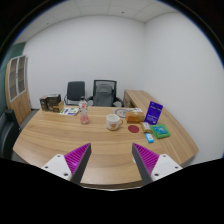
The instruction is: Pour water
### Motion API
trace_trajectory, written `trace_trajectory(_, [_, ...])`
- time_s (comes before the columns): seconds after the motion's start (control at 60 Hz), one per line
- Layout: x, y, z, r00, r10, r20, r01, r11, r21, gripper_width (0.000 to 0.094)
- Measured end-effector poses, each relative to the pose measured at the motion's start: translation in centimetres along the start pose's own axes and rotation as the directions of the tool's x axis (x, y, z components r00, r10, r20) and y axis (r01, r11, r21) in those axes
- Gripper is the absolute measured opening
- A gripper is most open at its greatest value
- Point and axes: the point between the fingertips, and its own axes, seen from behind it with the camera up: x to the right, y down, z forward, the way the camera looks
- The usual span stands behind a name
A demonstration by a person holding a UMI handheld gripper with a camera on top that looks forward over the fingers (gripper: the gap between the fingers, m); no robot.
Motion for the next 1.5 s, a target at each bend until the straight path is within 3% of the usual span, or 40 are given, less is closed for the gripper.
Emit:
trace_trajectory(0.3, [-9.6, 1.0, 8.2, 0.997, -0.037, 0.072, 0.041, 0.998, -0.054, 0.0858])
trace_trajectory(0.433, [-15.7, -0.3, 14.4, 0.991, -0.038, 0.126, 0.040, 0.999, -0.011, 0.0858])
trace_trajectory(0.683, [-21.6, -5.2, 29.9, 0.995, 0.005, 0.096, -0.014, 0.995, 0.097, 0.0856])
trace_trajectory(0.967, [-21.3, -7.4, 44.0, 0.999, 0.049, 0.017, -0.050, 0.990, 0.135, 0.0840])
trace_trajectory(1.083, [-21.1, -8.6, 46.6, 0.998, 0.055, 0.005, -0.055, 0.984, 0.168, 0.0750])
trace_trajectory(1.2, [-21.3, -9.2, 47.6, 0.999, 0.051, 0.015, -0.053, 0.980, 0.190, 0.0501])
trace_trajectory(1.283, [-21.5, -9.3, 47.7, 0.998, 0.059, 0.032, -0.064, 0.977, 0.202, 0.0466])
trace_trajectory(1.367, [-21.7, -9.3, 47.8, 0.997, 0.065, 0.049, -0.073, 0.976, 0.207, 0.0366])
trace_trajectory(1.417, [-21.9, -9.2, 47.7, 0.996, 0.072, 0.058, -0.082, 0.976, 0.202, 0.0363])
trace_trajectory(1.433, [-21.9, -9.2, 47.7, 0.995, 0.071, 0.063, -0.082, 0.976, 0.200, 0.0321])
trace_trajectory(1.5, [-22.0, -9.5, 46.9, 0.993, 0.085, 0.079, -0.100, 0.973, 0.207, 0.0321])
